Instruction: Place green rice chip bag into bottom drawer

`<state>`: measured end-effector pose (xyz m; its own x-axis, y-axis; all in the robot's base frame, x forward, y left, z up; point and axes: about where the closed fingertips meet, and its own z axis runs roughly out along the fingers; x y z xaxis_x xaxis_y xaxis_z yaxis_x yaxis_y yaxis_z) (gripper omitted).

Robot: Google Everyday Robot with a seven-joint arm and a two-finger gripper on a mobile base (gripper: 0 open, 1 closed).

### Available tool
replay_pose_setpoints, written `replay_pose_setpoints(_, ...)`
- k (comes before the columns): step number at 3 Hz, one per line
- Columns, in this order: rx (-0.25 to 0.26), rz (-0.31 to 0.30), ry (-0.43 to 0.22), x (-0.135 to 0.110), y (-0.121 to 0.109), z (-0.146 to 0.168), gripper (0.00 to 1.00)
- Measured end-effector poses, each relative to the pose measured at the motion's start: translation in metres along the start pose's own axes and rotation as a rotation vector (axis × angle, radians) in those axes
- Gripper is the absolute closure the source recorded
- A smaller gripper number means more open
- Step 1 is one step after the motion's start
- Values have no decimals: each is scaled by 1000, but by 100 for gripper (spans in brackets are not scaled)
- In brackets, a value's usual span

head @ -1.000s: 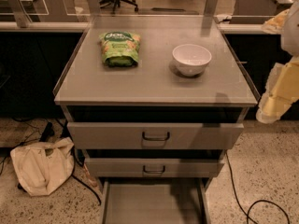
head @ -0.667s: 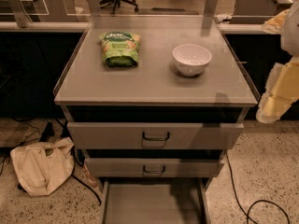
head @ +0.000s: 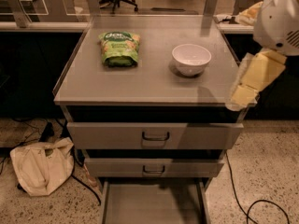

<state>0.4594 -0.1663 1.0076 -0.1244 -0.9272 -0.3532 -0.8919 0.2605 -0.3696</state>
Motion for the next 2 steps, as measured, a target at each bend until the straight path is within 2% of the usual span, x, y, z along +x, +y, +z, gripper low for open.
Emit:
replay_pose_setpoints(1, -4, 70, -114, -26, -17, 15, 0)
replay_pose_setpoints(2, 2, 166, -205, -42, -38, 24, 0)
